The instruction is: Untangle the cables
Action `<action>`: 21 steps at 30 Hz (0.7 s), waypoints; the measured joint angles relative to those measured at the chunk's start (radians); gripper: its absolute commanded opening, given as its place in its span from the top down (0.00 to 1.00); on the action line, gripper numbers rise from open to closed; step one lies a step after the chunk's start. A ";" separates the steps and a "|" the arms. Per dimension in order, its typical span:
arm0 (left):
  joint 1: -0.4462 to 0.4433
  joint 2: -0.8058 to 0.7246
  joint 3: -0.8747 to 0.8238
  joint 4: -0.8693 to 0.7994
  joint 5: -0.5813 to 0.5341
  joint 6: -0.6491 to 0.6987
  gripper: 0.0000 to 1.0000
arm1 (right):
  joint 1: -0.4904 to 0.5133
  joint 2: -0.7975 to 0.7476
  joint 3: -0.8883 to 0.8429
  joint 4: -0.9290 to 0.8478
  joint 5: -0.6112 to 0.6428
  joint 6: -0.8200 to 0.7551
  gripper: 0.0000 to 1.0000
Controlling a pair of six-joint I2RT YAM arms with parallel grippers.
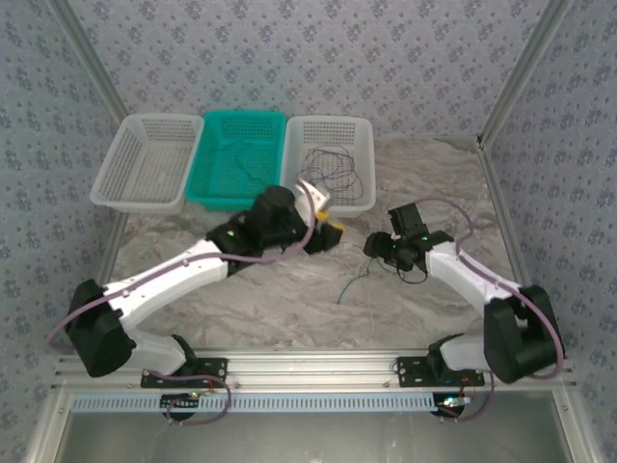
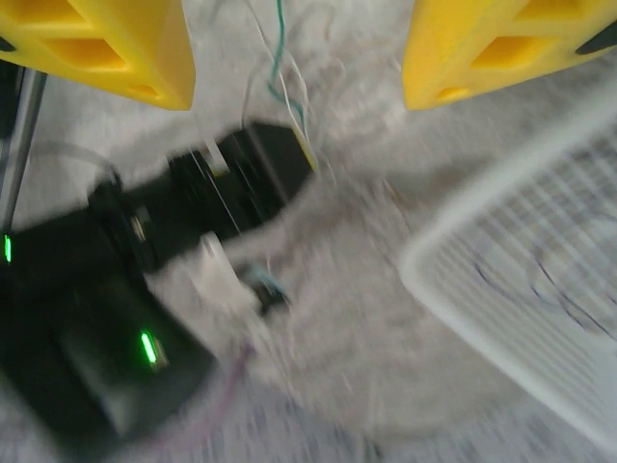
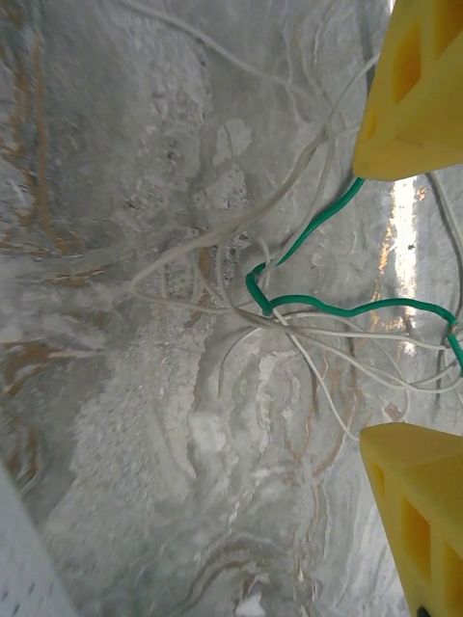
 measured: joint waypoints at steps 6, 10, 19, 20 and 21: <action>-0.157 0.124 -0.063 -0.049 -0.072 -0.069 0.40 | 0.021 0.114 0.041 -0.056 0.006 0.046 0.32; -0.221 0.217 -0.055 -0.088 -0.107 -0.133 0.40 | 0.021 0.138 0.043 -0.073 0.020 0.066 0.32; -0.230 0.415 -0.016 -0.167 -0.154 -0.251 0.42 | 0.022 0.139 0.056 -0.086 0.029 0.072 0.32; -0.230 0.422 -0.014 -0.176 -0.156 -0.256 0.43 | 0.023 0.139 0.056 -0.087 0.031 0.072 0.31; -0.230 0.427 -0.012 -0.182 -0.156 -0.260 0.43 | 0.023 0.139 0.056 -0.087 0.032 0.072 0.32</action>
